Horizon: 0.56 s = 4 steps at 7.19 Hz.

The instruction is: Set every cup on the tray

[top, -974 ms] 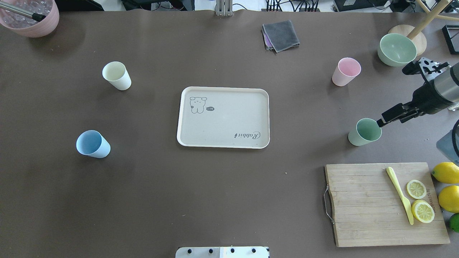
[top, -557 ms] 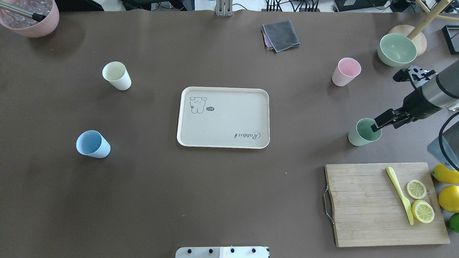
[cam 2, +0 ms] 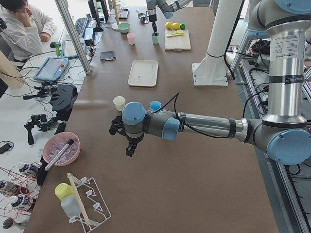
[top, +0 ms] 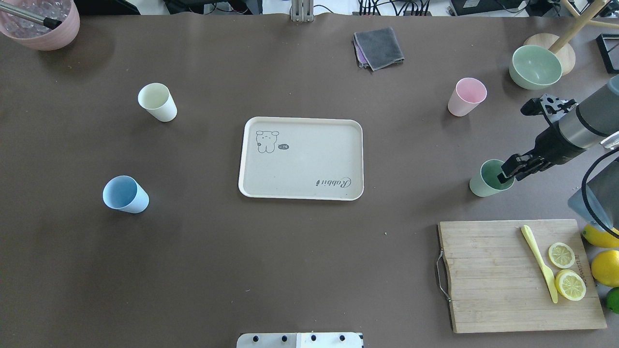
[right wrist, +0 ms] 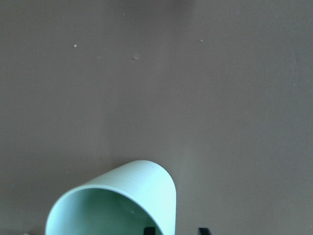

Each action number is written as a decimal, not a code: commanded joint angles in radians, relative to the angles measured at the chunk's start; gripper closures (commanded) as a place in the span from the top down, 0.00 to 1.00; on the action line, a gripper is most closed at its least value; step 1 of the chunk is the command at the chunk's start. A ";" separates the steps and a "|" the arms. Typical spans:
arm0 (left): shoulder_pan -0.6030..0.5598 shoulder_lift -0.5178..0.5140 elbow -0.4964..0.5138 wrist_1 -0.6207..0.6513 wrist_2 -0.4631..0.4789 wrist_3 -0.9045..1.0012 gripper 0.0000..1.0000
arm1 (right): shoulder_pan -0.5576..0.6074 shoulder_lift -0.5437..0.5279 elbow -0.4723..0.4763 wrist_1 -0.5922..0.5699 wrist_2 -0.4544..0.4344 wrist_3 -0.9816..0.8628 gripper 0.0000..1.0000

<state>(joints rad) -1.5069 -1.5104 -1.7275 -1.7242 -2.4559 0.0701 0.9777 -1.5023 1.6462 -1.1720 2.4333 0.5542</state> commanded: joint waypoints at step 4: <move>0.322 -0.051 -0.157 -0.138 0.197 -0.682 0.97 | -0.089 0.219 0.086 -0.003 -0.061 0.446 0.00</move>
<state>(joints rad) -1.3075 -1.5555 -1.8347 -1.8206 -2.3461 -0.4121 0.9515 -1.3791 1.7233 -1.1746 2.4159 0.8239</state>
